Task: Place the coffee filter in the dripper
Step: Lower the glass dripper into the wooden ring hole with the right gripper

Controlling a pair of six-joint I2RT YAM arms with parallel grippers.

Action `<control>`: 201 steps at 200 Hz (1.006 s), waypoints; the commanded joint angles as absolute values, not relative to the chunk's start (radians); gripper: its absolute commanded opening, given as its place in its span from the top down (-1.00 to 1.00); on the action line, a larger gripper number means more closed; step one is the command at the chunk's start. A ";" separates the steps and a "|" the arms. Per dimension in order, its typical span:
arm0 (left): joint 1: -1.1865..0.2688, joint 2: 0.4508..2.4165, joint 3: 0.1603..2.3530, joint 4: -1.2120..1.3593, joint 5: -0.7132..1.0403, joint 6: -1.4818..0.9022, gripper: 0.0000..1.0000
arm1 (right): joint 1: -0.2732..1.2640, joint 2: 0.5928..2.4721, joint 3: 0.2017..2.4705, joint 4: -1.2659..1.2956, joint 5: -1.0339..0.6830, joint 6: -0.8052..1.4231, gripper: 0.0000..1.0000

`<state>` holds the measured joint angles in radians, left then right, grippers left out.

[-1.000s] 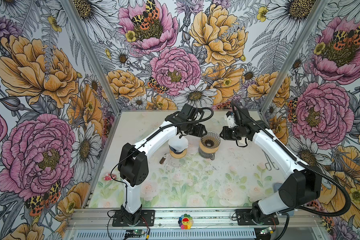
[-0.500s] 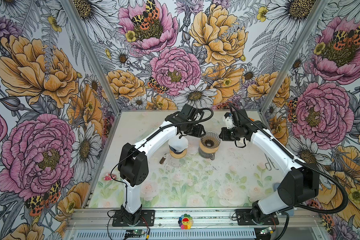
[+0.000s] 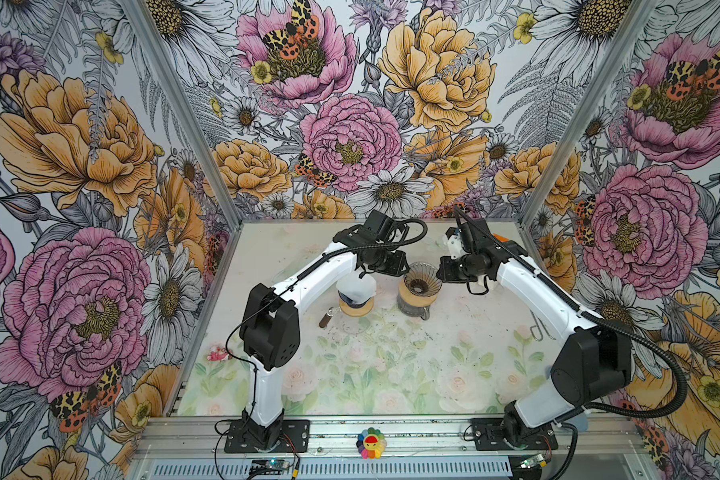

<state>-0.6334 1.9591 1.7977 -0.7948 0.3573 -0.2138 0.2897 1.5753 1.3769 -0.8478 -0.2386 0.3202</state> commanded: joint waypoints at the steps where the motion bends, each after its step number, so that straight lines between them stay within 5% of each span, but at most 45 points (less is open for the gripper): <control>1: -0.627 1.975 1.831 -0.806 0.373 -0.222 0.42 | 0.298 1.582 1.390 -0.831 -0.244 0.317 0.70; 201: -0.607 2.019 1.824 -0.805 0.406 -0.232 0.65 | 0.298 1.618 1.397 -0.826 -0.252 0.318 0.78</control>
